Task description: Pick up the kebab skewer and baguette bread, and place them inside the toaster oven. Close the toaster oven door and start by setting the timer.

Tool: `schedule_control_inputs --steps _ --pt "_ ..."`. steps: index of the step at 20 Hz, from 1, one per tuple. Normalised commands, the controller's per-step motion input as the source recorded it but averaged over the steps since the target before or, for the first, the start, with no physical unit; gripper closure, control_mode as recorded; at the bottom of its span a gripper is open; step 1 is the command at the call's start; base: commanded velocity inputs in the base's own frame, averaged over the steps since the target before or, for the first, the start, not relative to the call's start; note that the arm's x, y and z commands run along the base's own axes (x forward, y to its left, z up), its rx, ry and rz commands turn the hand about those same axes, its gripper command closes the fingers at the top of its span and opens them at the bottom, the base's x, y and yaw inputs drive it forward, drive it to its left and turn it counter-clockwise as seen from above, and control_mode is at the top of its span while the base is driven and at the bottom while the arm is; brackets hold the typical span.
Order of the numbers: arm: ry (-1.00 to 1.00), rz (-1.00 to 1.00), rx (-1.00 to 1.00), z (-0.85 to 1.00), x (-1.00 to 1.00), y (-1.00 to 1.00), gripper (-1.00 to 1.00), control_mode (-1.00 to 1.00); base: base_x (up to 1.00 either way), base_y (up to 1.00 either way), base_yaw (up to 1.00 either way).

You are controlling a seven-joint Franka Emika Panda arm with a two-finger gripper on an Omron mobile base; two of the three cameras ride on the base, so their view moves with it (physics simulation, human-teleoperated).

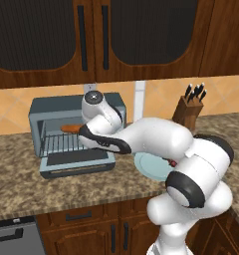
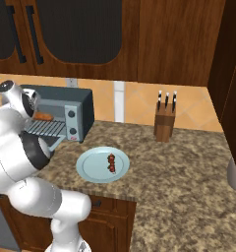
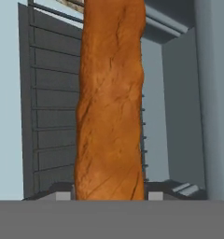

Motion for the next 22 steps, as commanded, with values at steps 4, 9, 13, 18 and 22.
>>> schedule_control_inputs --steps 4,9,13,18,22 --pt "0.0 0.0 0.0 0.0 0.44 0.01 1.0 -1.0 0.0 0.0 0.0" --pt "0.0 0.0 0.0 -0.1 0.34 0.14 1.0 -1.0 0.0 0.0 0.0" --pt "0.0 0.0 0.0 -0.27 0.23 0.21 1.0 -1.0 0.0 0.0 0.0" --pt "0.0 0.0 0.0 -0.15 0.33 0.13 1.0 -1.0 0.0 0.0 0.0" --pt "0.0 0.0 0.0 -0.01 0.43 0.01 1.0 -1.0 0.0 0.0 0.0"
